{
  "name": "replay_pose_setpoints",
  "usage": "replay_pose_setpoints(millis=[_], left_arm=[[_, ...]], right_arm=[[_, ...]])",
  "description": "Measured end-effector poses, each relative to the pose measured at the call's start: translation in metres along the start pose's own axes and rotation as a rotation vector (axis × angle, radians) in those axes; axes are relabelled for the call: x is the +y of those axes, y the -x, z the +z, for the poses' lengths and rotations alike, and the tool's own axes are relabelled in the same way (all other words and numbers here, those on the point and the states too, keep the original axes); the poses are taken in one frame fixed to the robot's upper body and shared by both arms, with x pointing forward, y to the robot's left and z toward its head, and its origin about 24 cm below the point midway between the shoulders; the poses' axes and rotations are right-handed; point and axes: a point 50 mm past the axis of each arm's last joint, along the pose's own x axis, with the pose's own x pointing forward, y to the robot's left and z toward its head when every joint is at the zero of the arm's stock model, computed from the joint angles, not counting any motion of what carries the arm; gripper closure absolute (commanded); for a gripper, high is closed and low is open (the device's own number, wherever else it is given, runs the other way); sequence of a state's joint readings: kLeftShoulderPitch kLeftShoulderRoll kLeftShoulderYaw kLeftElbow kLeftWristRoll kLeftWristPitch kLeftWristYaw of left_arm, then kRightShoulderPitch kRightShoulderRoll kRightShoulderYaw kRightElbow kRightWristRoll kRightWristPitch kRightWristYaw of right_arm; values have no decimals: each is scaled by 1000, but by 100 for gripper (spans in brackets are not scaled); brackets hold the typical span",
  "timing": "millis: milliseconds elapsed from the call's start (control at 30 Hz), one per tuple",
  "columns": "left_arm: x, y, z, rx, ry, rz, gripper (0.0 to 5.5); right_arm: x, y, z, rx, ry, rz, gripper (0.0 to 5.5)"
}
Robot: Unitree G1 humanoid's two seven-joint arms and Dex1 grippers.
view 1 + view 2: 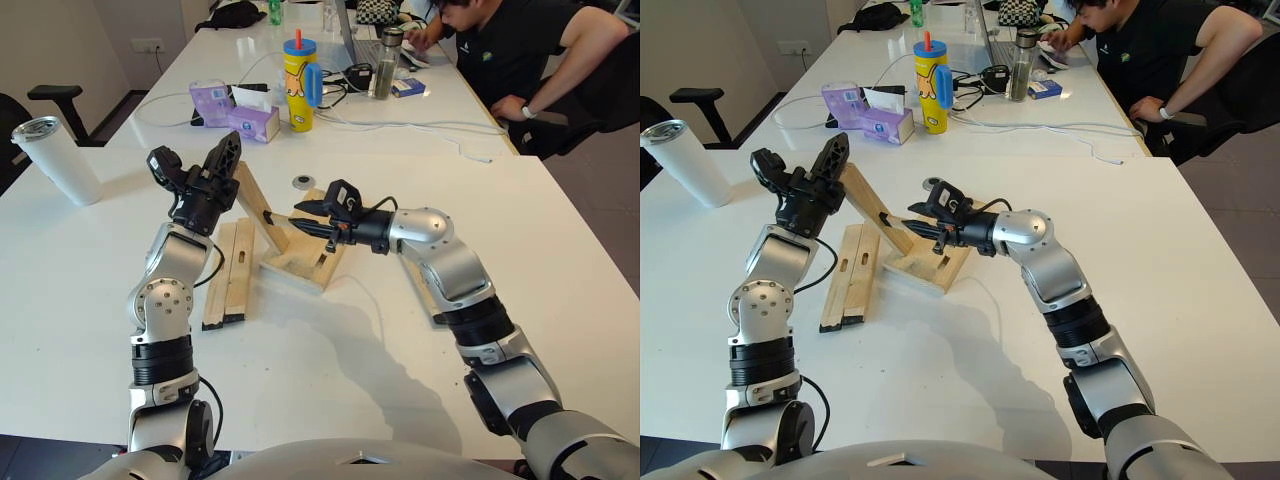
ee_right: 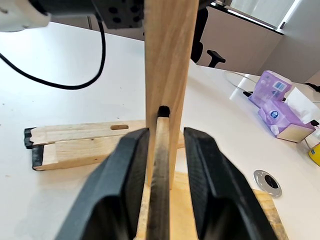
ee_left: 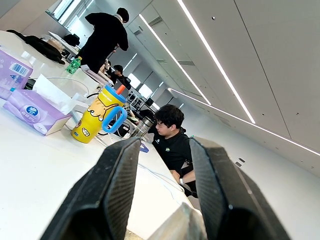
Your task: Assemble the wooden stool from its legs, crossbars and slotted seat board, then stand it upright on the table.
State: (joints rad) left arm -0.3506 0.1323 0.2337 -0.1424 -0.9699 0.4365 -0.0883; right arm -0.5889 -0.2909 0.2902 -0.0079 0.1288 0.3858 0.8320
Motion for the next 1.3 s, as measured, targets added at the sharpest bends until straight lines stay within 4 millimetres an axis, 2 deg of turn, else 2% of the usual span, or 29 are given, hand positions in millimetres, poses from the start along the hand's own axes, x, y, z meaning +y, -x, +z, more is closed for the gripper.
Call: replay_pose_setpoints(millis=[67,267,400,533,667,767,933,1100,1200,1300], left_arm=[[0,0,0,0,0,0,366],[0,0,0,0,0,0,366],[-2,0,0,-3,3,5,366],[-6,0,0,17,11,17,306],[-9,0,-1,19,59,36,306],[-6,2,6,-28,118,56,306],[6,10,30,-146,176,92,306],[34,24,45,-165,122,178,306],[47,36,37,-51,13,237,306],[65,61,25,119,-158,319,306]], right_arm=[[-1,2,3,-18,-6,-4,423],[-8,14,30,-215,-82,-60,423],[-15,17,32,-234,-108,-125,423],[-19,17,29,-225,-125,-154,421],[-19,17,28,-224,-128,-165,421],[-20,16,27,-222,-138,-184,421],[-29,21,24,-226,-164,-270,421],[-42,25,20,-226,-189,-394,421],[-44,27,17,-216,-196,-436,421],[-51,34,12,-192,-191,-506,421]])
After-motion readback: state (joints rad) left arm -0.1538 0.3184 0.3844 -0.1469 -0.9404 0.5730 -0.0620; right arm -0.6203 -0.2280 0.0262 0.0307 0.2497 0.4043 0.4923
